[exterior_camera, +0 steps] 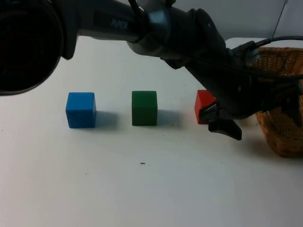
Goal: Pick up the basket with the left hand and place the blue cube into the basket with the right hand.
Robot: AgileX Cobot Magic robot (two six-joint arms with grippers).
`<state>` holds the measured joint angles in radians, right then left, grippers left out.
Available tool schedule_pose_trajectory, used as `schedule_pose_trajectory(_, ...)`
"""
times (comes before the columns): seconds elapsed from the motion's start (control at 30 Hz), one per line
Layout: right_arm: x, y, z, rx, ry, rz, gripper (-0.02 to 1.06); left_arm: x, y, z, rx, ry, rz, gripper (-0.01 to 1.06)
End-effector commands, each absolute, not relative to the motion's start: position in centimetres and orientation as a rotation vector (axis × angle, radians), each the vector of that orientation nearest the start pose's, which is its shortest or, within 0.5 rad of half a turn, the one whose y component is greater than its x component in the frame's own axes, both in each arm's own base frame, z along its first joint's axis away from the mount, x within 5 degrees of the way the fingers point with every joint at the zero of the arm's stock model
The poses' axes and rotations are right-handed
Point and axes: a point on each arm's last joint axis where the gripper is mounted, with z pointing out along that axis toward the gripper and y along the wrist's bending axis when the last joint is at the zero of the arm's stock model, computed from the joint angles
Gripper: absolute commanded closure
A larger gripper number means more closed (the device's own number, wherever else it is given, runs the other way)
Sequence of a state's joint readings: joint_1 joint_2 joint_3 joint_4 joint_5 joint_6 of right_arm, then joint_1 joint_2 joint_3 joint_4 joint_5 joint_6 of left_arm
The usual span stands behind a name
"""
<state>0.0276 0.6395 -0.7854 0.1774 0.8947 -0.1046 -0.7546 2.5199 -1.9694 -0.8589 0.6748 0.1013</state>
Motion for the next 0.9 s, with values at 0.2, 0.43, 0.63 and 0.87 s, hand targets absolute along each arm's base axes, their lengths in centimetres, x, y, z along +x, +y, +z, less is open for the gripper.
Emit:
schedule_pose_trajectory(0.2, 10.8, 1.5, 35.1, -0.093, 2.197, 0.17, 0.02, 35.8, -40.3, 9.2, 0.323, 2.736, -1.143, 0.01)
schedule_pose_trajectory(0.43, 10.8, 1.5, 35.1, -0.093, 2.197, 0.17, 0.02, 35.6, -40.6, 8.8, 0.296, 2.726, -1.152, 0.01)
schedule_pose_trajectory(0.63, 10.8, 1.5, 35.1, -0.09, 2.19, 0.178, 0.02, 35.1, -41.6, 8.8, 0.288, 2.694, -1.152, 0.01)
schedule_pose_trajectory(0.87, 10.8, 1.7, 35.1, -0.086, 2.188, 0.203, 0.02, 34.8, -42.0, 8.6, 0.236, 2.687, -1.154, 0.17)
